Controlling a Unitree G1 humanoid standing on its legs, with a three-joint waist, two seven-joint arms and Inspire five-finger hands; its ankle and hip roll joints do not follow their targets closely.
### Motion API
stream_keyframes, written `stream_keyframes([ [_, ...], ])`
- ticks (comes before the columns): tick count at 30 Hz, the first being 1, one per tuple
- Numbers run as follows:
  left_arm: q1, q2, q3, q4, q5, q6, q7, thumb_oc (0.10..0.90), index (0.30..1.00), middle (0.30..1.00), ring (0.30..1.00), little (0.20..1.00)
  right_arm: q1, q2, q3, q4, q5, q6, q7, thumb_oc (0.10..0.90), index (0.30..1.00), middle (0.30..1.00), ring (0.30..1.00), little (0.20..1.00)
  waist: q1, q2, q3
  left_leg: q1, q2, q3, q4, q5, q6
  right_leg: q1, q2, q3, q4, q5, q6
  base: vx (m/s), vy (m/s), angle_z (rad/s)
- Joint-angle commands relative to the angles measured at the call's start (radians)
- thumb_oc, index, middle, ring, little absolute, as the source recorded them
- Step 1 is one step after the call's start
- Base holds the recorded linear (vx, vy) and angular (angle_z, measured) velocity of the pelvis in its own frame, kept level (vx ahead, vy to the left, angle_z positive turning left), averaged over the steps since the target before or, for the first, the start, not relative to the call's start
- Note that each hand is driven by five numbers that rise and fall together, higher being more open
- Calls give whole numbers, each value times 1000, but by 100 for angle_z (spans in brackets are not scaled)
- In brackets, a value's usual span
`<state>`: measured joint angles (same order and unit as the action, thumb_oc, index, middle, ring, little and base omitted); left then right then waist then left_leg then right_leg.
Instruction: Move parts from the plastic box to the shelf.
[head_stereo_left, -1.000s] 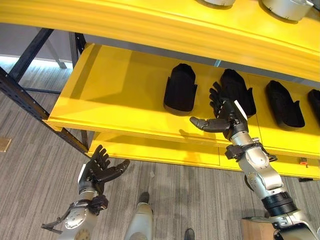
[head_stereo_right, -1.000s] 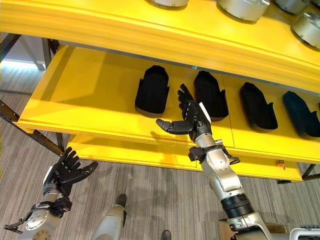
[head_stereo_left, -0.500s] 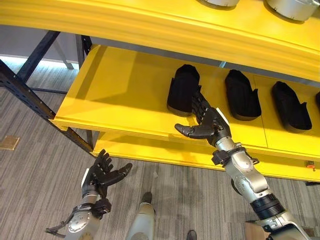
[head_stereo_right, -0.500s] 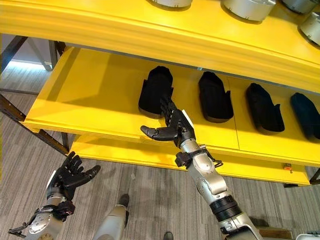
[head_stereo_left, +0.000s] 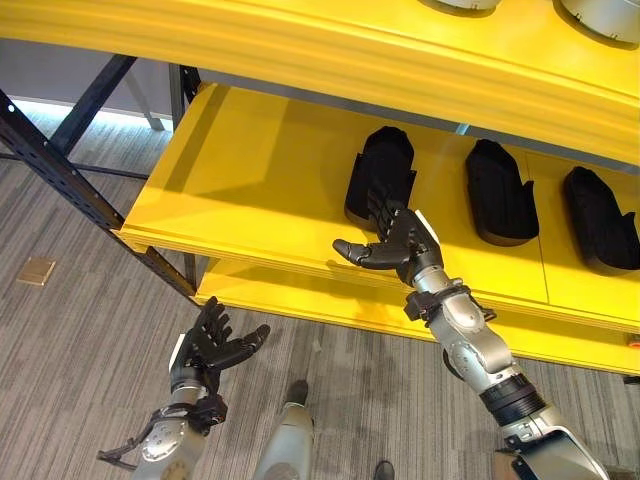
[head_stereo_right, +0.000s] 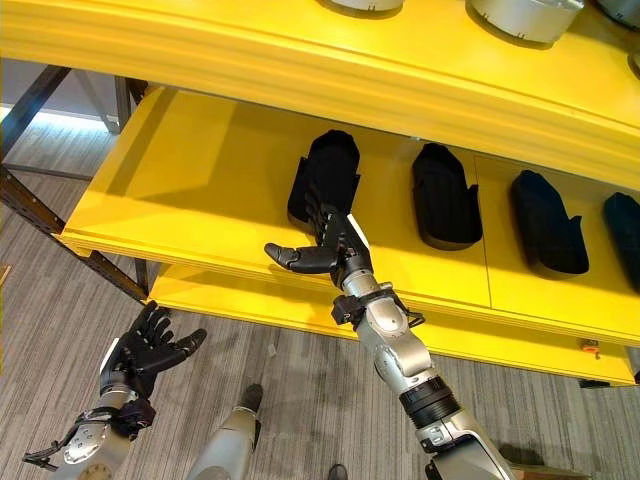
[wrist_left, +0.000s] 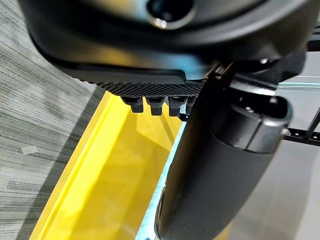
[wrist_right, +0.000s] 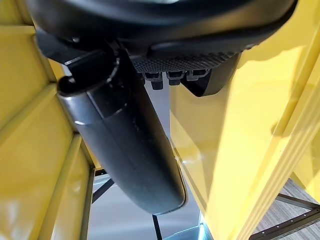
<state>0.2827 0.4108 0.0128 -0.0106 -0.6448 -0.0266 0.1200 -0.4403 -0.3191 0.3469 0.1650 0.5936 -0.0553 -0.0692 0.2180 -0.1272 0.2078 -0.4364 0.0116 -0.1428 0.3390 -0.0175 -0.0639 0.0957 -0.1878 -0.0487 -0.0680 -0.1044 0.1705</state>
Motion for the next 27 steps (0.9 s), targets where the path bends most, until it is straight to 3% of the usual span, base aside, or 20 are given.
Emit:
stream_keyframes([
  [1,-2,66,0,-67,0,-87,-6,900,1000,1000,1000,1000,-117,22,-18,10,46,-96,-8,900,1000,1000,1000,1000,0,4,-97,-20,71,-36,-68,40,-4,5,-21,-39,-19,29,-8,0,0,0],
  [27,-33,78,-20,-74,-17,-114,13,900,1000,1000,1000,1000,-196,46,-27,127,26,-98,-46,900,1000,1000,1000,1000,28,57,-29,-91,36,-45,-59,58,-3,-36,-31,-53,-19,16,-18,-2,-6,3],
])
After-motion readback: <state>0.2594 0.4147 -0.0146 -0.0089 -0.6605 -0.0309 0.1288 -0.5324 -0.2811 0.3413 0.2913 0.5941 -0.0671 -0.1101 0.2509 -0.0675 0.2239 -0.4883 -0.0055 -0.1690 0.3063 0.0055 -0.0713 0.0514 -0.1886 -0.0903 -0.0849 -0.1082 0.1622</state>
